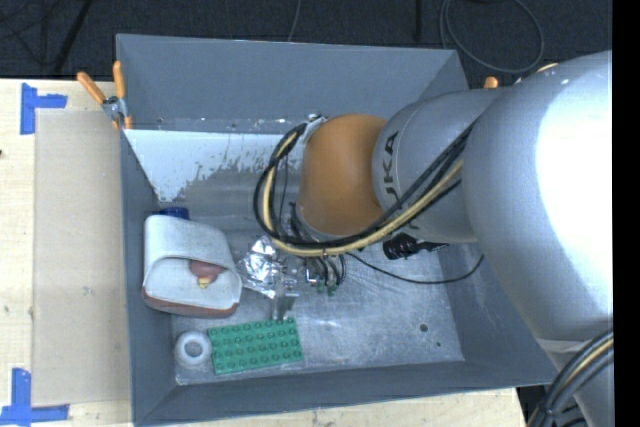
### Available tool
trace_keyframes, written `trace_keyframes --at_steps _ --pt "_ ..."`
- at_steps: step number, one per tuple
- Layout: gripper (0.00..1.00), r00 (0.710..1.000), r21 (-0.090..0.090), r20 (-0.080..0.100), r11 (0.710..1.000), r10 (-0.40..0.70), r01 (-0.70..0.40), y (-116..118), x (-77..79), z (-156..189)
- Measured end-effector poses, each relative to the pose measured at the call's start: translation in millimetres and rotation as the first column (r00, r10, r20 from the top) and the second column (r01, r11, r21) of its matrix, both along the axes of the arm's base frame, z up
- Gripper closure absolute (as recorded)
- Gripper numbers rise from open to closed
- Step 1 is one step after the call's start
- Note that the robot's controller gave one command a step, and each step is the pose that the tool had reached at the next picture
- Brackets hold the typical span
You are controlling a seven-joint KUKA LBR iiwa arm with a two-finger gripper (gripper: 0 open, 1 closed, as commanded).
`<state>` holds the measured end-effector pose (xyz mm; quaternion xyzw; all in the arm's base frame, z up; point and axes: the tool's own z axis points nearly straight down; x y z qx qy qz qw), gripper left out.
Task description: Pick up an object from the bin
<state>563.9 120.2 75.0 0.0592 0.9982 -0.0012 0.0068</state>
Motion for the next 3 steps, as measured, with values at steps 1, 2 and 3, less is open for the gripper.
trace_keyframes --at_steps 1,2,3 --pt "1.0 1.0 0.006 0.006 1.0 -0.002 0.002 2 1.5 2" --pt "1.0 1.0 0.003 -0.011 1.0 -0.003 0.003 1 2.4 48" --pt "1.0 1.0 0.004 -0.008 1.0 -0.003 0.003 0 4.0 113"
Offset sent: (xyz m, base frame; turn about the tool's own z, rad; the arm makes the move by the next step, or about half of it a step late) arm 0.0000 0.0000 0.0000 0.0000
